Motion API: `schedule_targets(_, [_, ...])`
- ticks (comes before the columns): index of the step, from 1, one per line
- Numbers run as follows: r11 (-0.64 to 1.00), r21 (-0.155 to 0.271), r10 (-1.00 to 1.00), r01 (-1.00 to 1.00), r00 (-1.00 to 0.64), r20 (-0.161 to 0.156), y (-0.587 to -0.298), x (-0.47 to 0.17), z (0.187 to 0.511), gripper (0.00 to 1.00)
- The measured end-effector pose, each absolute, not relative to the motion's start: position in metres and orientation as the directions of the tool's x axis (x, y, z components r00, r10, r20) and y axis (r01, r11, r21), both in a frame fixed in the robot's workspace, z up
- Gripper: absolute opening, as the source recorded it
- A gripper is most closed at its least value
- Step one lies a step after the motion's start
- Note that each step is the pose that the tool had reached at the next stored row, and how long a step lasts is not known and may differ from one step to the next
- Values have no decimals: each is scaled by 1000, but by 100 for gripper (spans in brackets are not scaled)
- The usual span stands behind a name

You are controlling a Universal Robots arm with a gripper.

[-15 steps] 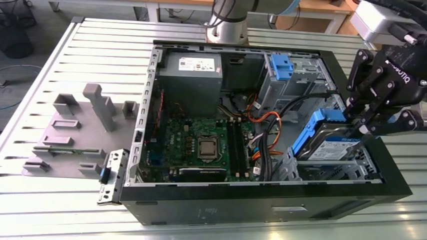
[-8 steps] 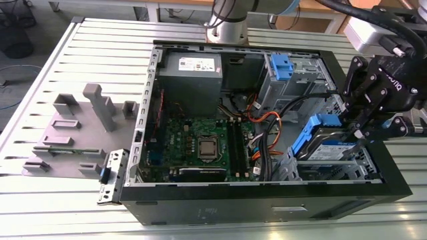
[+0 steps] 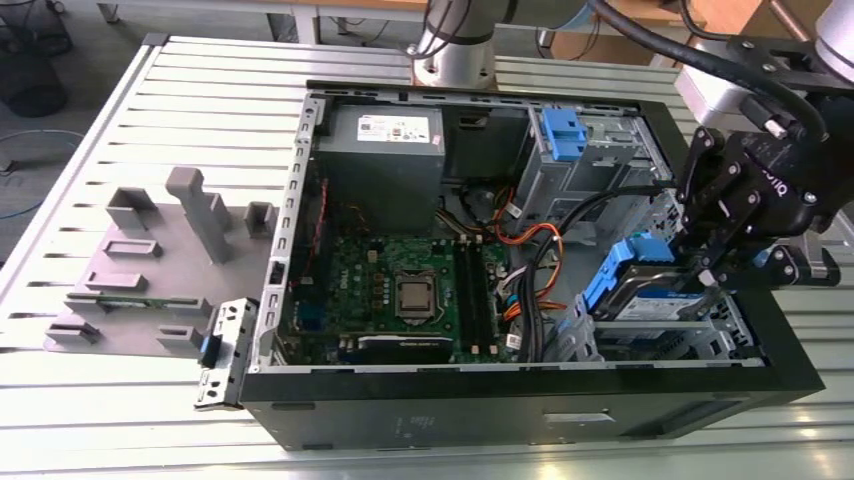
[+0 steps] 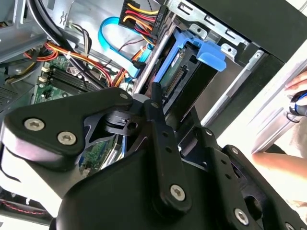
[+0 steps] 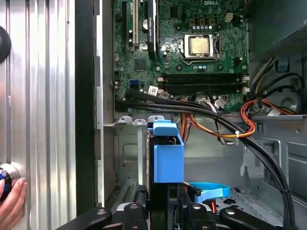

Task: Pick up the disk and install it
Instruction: 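Insert the disk into the insertion slot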

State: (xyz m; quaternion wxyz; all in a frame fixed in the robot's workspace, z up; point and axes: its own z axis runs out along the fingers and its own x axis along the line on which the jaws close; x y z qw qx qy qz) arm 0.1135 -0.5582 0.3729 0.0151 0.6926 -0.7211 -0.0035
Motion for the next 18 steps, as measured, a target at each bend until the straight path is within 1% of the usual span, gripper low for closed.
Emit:
schedule_targets(13, [40,26,-999,-999,-40,17,-558,114,354,35])
schedule_targets(18, [40,26,-999,-999,-40,18,-559,114,352,35])
